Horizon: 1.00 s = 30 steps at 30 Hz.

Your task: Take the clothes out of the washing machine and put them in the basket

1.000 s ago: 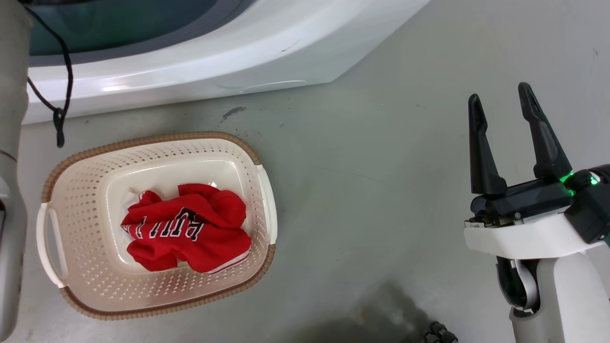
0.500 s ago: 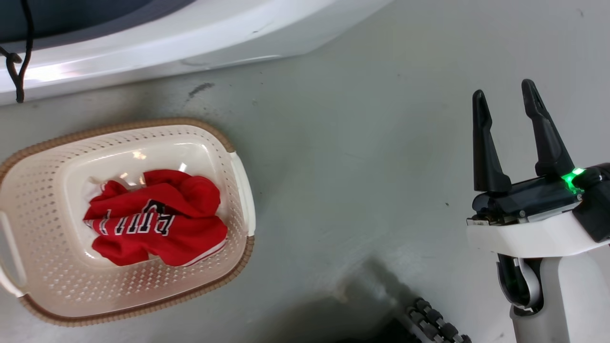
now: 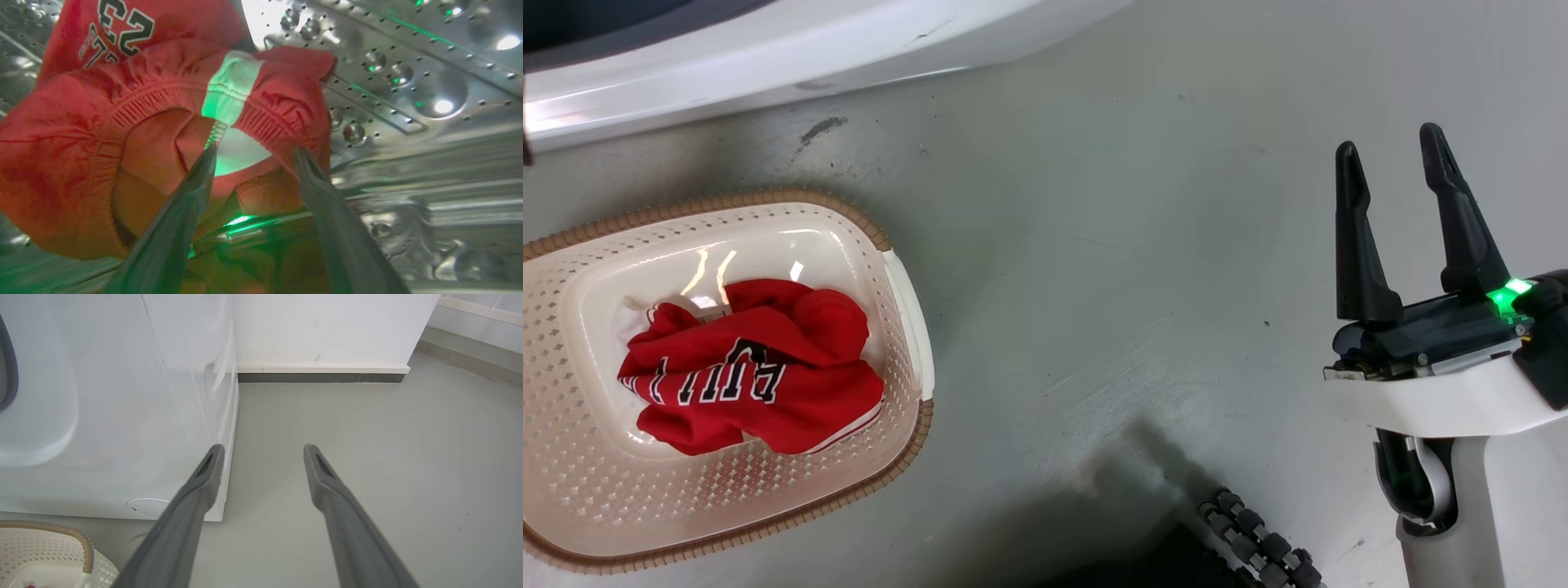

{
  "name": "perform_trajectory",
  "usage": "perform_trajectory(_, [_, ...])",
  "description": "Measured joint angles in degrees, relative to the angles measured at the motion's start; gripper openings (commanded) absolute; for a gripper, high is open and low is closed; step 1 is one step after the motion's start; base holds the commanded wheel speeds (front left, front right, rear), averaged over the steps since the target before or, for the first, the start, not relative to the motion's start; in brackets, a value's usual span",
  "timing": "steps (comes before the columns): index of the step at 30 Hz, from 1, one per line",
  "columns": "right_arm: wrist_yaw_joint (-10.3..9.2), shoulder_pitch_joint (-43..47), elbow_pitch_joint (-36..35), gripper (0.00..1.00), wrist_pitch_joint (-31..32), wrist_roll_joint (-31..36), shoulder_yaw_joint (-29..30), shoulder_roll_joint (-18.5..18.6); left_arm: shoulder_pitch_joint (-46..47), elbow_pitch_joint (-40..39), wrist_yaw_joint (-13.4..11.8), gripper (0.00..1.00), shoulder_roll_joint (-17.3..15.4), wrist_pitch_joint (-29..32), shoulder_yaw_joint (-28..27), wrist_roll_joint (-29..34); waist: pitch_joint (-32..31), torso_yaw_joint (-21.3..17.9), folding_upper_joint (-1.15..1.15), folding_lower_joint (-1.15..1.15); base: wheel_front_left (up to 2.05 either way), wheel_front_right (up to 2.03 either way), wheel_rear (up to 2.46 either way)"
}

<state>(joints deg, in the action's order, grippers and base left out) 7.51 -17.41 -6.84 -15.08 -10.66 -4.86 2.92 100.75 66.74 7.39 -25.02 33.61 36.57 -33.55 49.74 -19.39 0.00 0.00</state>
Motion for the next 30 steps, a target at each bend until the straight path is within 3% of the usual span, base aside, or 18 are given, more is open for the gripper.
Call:
perform_trajectory(7, [0.0,-0.28,-0.13,1.0,0.0,-0.41,-0.04,0.0,0.72,1.34,0.0,1.0,0.04,-1.47,1.54,-0.65,0.82,0.08,0.0,0.0,0.0,0.0,0.0])
perform_trajectory(8, [0.0,-0.28,-0.13,1.0,0.0,-0.41,-0.04,0.0,0.72,1.34,0.0,0.92,0.04,-1.47,1.54,-0.65,0.82,0.08,0.0,0.0,0.0,0.0,0.0])
perform_trajectory(10, [0.0,-0.32,-0.13,1.0,0.0,-0.42,-0.01,0.0,0.86,1.58,0.0,0.06,0.02,-2.15,1.71,-1.02,0.93,0.11,0.0,0.0,0.0,0.0,0.0])
perform_trajectory(11, [0.0,-0.32,-0.13,1.0,0.0,-0.43,-0.01,0.0,0.93,1.7,0.0,0.0,0.01,-2.58,1.93,-0.99,0.96,0.12,0.0,0.0,0.0,0.0,0.0])
perform_trajectory(30, [0.0,-0.25,0.7,1.0,0.0,0.93,0.09,-0.01,-1.03,1.7,0.0,0.0,0.74,-11.98,4.26,-4.13,-2.81,2.22,0.0,0.0,0.0,0.0,0.0])
